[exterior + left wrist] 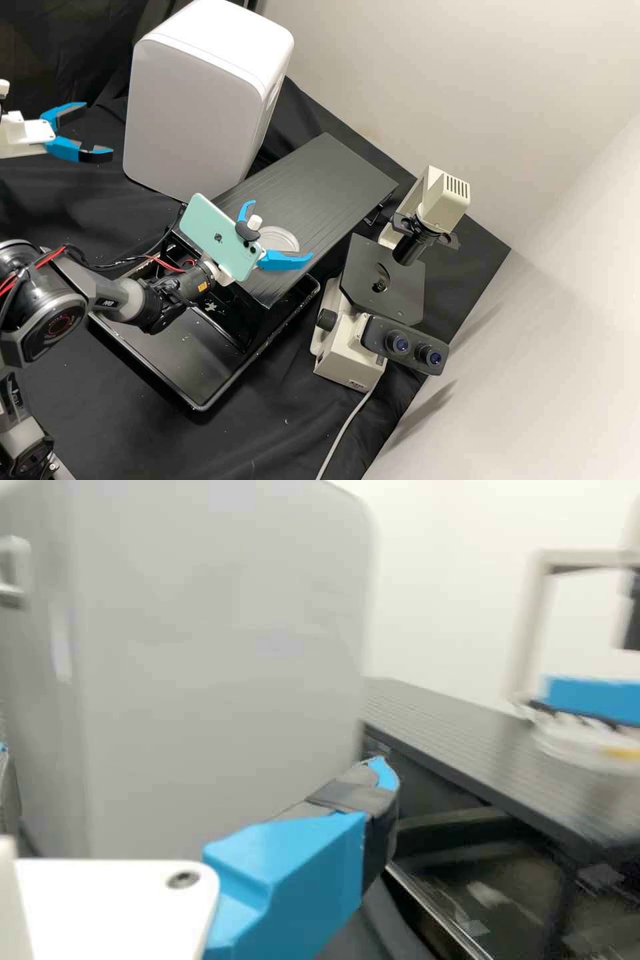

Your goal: Remove the lid from the petri dish

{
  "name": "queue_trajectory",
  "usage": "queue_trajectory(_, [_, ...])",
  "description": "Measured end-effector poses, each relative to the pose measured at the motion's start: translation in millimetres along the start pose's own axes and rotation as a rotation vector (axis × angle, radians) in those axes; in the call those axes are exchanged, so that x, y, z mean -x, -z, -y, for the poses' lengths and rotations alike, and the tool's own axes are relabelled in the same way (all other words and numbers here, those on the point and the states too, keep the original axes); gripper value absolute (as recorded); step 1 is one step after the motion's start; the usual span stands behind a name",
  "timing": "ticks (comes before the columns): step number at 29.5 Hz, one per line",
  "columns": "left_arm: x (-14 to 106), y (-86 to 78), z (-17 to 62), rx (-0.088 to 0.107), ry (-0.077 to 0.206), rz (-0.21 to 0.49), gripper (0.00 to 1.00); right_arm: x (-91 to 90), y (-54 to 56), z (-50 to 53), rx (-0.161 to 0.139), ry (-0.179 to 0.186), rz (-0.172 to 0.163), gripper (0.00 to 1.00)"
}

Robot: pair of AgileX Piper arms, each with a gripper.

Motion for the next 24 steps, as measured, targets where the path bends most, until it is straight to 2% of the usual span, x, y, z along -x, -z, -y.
queue_trajectory(1, [4.6, -3.2, 1.5, 0.003, 0.01, 0.019, 1.0, 0.0, 0.0, 0.0, 0.0, 0.0, 0.0, 1.0])
queue_trajectory(7, [20.9, -13.3, 3.8, 0.0, 0.026, 0.07, 1.0, 0.0, 0.0, 0.0, 0.0, 0.0, 0.0, 1.0])
queue_trajectory(10, [28.1, -19.8, 6.8, 0.005, 0.037, 0.097, 1.0, 0.0, 0.0, 0.0, 0.0, 0.0, 0.0, 1.0])
queue_trajectory(12, [33.6, -25.4, 10.2, -0.002, 0.05, 0.118, 1.0, 0.0, 0.0, 0.0, 0.0, 0.0, 0.0, 1.0])
queue_trajectory(14, [37.0, -30.0, 14.0, -0.018, 0.066, 0.141, 1.0, 0.0, 0.0, 0.0, 0.0, 0.0, 0.0, 1.0])
queue_trajectory(20, [40.5, -36.1, 18.6, -0.024, 0.089, 0.174, 1.0, 0.0, 0.0, 0.0, 0.0, 0.0, 0.0, 1.0])
queue_trajectory(24, [40.4, -37.4, 21.1, -0.018, 0.095, 0.175, 1.0, 0.0, 0.0, 0.0, 0.0, 0.0, 0.0, 1.0])
